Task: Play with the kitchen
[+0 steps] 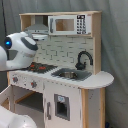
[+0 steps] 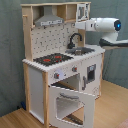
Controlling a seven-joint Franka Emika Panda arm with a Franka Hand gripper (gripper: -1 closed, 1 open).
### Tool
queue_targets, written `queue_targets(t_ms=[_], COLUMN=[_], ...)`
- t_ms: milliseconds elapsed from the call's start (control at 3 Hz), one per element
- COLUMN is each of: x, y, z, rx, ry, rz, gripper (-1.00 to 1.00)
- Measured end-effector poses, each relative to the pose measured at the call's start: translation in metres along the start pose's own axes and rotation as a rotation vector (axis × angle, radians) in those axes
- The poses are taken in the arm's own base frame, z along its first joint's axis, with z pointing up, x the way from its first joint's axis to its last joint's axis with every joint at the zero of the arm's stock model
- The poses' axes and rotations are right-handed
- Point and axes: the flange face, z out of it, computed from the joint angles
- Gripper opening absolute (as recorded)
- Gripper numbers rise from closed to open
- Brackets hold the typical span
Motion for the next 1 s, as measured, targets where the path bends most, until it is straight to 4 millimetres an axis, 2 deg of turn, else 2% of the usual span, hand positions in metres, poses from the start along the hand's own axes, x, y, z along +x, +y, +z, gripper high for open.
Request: queue_targets(t_ms=[333,1000], x=[0.040,0.127], y=[0.009,0.019], z=[-0.020,-0.073], rx=[0.001,0.007], ry=[0.032,0.093], rz=[-0.004,-0.022], gripper=[1.00,1.00])
